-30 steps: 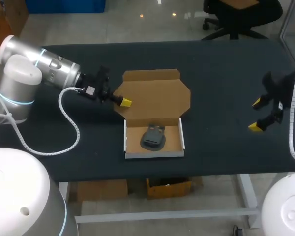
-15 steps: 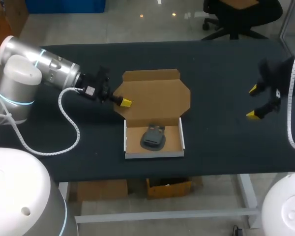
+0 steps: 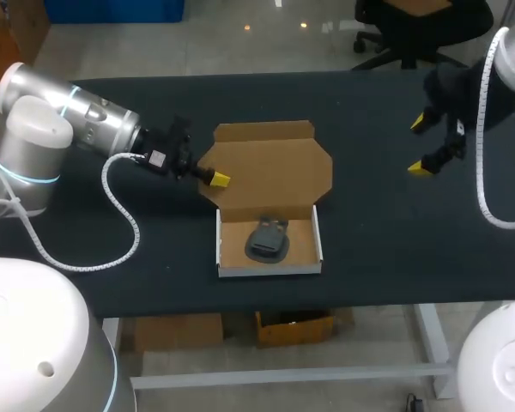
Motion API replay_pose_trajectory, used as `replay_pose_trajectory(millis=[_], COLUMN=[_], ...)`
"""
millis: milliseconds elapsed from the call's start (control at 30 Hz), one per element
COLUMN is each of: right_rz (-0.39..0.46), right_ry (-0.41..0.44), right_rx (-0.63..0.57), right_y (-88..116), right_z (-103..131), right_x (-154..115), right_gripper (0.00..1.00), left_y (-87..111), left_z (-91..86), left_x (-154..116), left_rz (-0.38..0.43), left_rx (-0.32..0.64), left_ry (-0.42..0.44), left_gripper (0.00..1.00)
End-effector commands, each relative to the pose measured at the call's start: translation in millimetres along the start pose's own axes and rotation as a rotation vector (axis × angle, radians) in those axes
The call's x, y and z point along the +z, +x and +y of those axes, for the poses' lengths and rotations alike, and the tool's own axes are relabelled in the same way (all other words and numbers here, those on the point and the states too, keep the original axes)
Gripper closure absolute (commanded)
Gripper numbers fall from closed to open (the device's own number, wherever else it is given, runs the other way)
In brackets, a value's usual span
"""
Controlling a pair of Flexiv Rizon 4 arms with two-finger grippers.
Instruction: Assemble the packaging by folding the flat box into shape, placing the metal phone stand inside, and closing the box properly
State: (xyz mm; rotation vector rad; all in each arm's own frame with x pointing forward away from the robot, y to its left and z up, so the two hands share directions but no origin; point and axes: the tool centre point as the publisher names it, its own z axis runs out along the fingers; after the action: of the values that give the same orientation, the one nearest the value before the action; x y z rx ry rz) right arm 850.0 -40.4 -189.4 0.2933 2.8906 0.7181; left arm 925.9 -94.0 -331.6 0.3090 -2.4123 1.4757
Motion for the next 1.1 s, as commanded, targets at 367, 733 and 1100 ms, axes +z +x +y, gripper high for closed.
replay_pose_trajectory(millis=[367, 733, 1100], right_rz=[0.027, 0.029, 0.032], right_ry=[0.007, 0.013, 0.024], right_rx=[0.002, -0.008, -0.022], right_y=[-15.8, -17.6, -19.0], right_z=[18.9, 27.3, 33.9], right_x=[1.5, 1.4, 0.3], right_gripper=[0.0, 0.0, 0.0], left_y=[1.9, 14.6, 21.7], left_z=[1.5, 1.2, 2.3], left_x=[1.3, 3.6, 1.8], left_rz=[-0.009, -0.09, -0.156], left_rx=[0.015, 0.106, 0.189], left_ry=[0.002, 0.006, 0.028], left_gripper=[1.0, 1.0, 1.0])
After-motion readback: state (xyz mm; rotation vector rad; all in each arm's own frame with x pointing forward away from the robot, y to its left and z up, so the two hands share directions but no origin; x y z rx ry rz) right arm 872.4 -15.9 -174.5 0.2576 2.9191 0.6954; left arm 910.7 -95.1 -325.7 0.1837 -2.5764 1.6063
